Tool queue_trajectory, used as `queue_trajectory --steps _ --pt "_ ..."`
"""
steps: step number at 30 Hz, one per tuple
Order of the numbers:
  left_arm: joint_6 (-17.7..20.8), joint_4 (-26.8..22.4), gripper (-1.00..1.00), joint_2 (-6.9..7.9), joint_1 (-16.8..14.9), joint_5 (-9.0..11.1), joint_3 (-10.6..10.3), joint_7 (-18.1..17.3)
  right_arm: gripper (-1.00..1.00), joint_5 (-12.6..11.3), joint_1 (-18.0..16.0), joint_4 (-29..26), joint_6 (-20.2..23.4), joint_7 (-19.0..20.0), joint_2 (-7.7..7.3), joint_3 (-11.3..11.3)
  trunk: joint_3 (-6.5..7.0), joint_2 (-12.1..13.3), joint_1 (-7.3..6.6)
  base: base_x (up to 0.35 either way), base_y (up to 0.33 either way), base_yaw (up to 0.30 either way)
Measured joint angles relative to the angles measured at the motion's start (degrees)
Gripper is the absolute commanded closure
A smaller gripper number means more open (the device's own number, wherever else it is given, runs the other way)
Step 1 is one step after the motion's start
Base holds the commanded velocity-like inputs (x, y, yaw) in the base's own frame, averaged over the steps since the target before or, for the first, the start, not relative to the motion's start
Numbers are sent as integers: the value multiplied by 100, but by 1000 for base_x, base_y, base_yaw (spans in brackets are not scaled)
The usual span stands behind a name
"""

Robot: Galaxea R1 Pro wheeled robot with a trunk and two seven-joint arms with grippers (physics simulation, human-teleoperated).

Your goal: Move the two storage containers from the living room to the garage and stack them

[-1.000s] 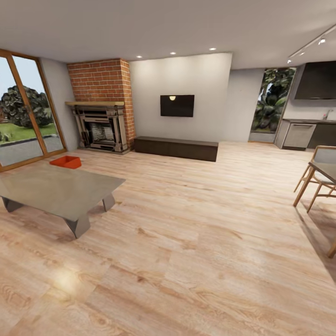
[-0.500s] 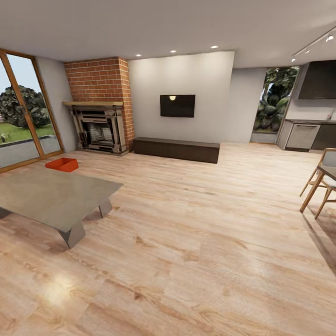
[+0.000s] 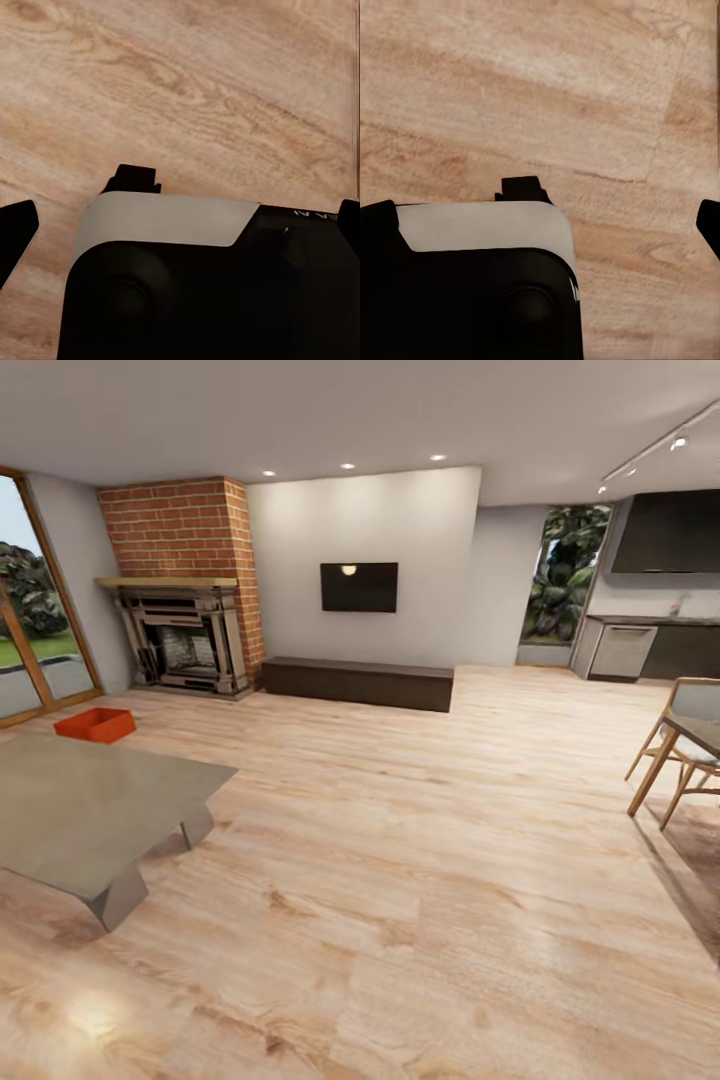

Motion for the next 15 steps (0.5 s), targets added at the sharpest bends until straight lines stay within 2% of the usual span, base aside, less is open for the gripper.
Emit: queue_trajectory --steps 15 --pt "0 -2 -100 0 1 0 0 -1 -100 2 -1 0 10 0 0 0 0 0 0 324 0 -15"
